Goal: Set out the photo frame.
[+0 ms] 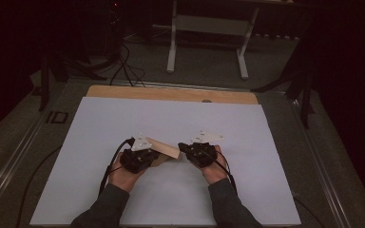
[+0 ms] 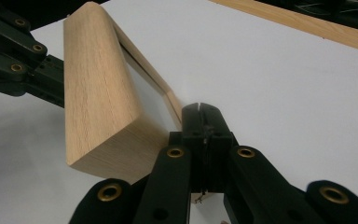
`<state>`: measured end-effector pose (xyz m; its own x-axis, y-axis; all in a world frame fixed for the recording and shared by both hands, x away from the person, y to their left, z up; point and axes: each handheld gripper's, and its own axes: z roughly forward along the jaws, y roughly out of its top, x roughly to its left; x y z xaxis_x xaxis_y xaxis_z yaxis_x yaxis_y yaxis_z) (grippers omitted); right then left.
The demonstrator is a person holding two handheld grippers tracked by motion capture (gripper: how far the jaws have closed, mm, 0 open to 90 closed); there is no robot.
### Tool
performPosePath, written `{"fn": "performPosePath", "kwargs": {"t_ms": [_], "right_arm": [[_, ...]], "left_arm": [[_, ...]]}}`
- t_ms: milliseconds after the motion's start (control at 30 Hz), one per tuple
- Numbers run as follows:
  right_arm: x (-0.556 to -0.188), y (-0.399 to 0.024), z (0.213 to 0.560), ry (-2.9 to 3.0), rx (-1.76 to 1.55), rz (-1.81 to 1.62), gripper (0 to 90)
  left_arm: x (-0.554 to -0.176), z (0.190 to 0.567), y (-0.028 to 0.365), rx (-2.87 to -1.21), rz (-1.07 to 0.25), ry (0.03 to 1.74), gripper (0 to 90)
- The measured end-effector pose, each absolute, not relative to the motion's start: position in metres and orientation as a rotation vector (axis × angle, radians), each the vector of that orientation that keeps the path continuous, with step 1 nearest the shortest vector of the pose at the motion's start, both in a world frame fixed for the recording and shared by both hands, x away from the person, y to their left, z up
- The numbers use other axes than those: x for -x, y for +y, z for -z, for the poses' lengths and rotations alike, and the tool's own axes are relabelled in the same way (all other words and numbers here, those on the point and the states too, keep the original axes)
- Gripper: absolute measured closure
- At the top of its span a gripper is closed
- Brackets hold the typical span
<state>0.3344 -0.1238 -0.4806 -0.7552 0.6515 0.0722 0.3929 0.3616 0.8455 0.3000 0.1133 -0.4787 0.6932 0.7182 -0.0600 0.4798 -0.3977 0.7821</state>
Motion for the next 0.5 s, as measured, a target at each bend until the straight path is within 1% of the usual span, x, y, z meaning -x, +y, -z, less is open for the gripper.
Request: {"fn": "performPosePath", "kwargs": {"t_ms": [500], "right_arm": [[-0.3307,-0.1212,0.4798,2.368,-0.887,-1.333,89.6]], "left_arm": [[-0.3024,0.4807,0.1061,-2.088,-0.353,0.904,89.3]]}}
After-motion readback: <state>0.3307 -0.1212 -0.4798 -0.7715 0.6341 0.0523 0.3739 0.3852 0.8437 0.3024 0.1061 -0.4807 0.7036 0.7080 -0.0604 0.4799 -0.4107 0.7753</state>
